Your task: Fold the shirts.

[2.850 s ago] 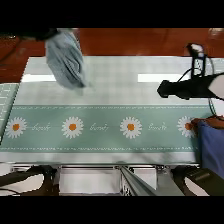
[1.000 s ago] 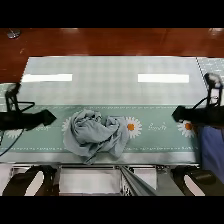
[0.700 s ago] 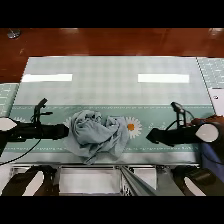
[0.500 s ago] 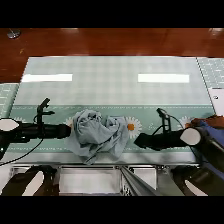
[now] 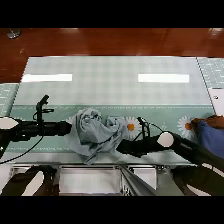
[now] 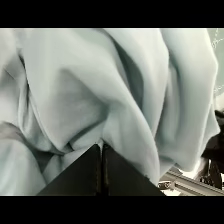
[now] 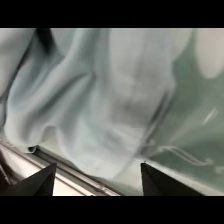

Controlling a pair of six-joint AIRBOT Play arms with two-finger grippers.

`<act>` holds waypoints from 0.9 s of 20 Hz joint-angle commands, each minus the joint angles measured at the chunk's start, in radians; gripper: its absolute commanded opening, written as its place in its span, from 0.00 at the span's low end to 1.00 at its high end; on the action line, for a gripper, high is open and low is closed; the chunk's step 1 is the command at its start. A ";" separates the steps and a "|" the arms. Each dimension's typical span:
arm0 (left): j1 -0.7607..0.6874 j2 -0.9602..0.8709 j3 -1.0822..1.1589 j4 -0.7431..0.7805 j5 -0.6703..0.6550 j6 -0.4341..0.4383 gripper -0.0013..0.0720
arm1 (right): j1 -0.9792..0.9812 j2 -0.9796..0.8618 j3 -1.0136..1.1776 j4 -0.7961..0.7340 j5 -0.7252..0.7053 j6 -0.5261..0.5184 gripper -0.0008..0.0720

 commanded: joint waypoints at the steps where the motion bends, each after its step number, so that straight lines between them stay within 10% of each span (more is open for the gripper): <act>1: 0.000 -0.001 0.006 -0.001 0.002 0.005 0.05 | 0.049 -0.098 0.026 0.143 -0.056 -0.111 0.86; 3: 0.000 -0.001 0.006 -0.001 0.002 0.005 0.05 | 0.074 -0.149 0.094 0.158 -0.080 -0.141 0.73; 5: 0.000 0.000 0.006 -0.001 0.002 0.005 0.05 | 0.085 -0.189 0.163 0.154 -0.104 -0.176 0.13; 6: 0.000 0.000 0.006 -0.001 0.002 0.005 0.05 | 0.082 -0.198 0.191 0.153 -0.103 -0.208 0.03; 18: 0.074 0.000 0.896 -0.050 0.070 -0.199 0.05 | -0.392 0.111 1.127 -0.660 0.346 0.011 0.03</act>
